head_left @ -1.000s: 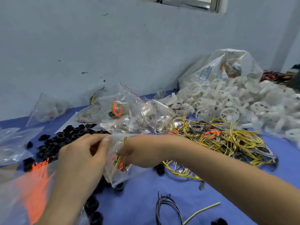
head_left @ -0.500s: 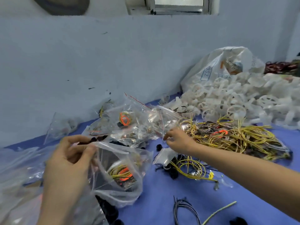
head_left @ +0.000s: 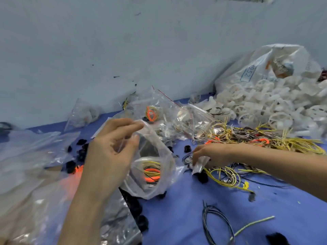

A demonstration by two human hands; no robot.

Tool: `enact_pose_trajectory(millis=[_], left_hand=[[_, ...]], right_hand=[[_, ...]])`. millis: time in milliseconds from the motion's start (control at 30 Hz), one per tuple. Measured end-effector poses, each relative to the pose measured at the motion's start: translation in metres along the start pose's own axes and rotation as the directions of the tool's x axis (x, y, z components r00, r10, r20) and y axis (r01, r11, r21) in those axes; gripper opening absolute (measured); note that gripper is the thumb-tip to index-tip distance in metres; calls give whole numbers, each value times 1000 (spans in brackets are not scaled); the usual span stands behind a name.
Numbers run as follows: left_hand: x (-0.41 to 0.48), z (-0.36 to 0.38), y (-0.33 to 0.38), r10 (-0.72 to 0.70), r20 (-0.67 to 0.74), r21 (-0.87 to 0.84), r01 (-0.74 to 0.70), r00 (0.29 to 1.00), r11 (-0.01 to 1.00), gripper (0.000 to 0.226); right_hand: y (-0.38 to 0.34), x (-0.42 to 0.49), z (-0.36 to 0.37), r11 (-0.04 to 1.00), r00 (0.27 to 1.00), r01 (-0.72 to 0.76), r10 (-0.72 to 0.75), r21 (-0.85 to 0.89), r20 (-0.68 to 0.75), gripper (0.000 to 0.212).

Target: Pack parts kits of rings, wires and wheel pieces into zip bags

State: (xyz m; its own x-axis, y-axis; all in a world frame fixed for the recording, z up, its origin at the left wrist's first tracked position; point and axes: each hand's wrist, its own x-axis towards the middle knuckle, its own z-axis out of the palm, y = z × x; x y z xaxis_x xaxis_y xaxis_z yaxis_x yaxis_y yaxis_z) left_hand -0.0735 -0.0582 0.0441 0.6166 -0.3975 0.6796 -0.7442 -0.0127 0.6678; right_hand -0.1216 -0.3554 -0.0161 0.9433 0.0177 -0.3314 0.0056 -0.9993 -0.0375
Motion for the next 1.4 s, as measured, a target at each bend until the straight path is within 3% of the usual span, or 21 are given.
enact_pose_trajectory(millis=[67,133,233,333,400,467,500,533,600,633,667,700,767,833,900,1033,1133,1233,1300,1400], left_hand=[[0,3,-3,-10,37,66,7,999,998,46],[-2,6,-9,-29,93,170,13,995,985,66],[-2,7,-11,-65,109,204,42,992,978,76],[0,2,-13,-75,57,139,67,996,988,69],[1,-5,-15,-83,61,109,76,995,991,69],[1,-10,-16,-97,90,66,91,991,994,65],[1,-9,-16,-106,105,41,102,989,994,64],[1,-6,-15,-104,123,18,102,987,995,67],[-1,10,-8,-62,171,-6,64,983,998,75],[-3,20,-4,-37,197,-5,38,980,999,77],[-4,30,-1,-7,218,-7,9,976,1000,77],[-5,38,1,13,229,-11,-10,973,1000,75],[-3,49,1,41,204,-10,-39,978,999,73],[3,57,1,34,154,-23,-31,987,999,72],[16,67,0,-11,116,-47,17,993,999,70],[39,93,-5,-79,35,-129,83,996,988,81],[40,103,-23,-89,-18,-135,86,996,987,65],[39,104,-44,-128,-60,-155,118,990,981,68],[44,100,-60,-120,-81,-181,104,989,978,71],[51,96,-81,-101,4,-114,101,995,988,80]], right_hand=[[4,2,-2,998,993,-39,33,-50,-118,35],[10,1,-10,998,991,-62,61,-5,-119,26],[15,-8,-27,986,994,-38,54,164,-98,23],[15,-19,-40,899,931,42,123,435,-343,25],[16,-23,-46,653,839,189,281,733,-466,25],[25,-29,-51,278,829,276,414,920,-375,15],[28,-34,-53,199,858,247,411,948,-309,13],[32,-37,-51,235,891,158,385,959,-241,16],[40,-42,-44,454,922,-36,359,890,-145,21],[46,-43,-40,529,905,-79,393,845,-161,23],[55,-43,-39,535,865,-72,454,841,-215,21],[69,-44,-38,504,790,-39,545,863,-282,15],[110,-49,-38,426,541,5,760,905,-360,11],[153,-57,-36,387,330,-98,882,917,-337,16],[186,-62,-28,377,242,-282,918,882,-315,20],[207,-53,-13,454,310,-468,888,758,-340,21],[221,-37,-8,552,323,-510,834,660,-448,32],[241,-20,-4,663,461,-546,749,512,-476,49],[256,-8,-2,660,476,-577,751,482,-458,54],[270,4,0,550,423,-708,833,443,-357,53]])
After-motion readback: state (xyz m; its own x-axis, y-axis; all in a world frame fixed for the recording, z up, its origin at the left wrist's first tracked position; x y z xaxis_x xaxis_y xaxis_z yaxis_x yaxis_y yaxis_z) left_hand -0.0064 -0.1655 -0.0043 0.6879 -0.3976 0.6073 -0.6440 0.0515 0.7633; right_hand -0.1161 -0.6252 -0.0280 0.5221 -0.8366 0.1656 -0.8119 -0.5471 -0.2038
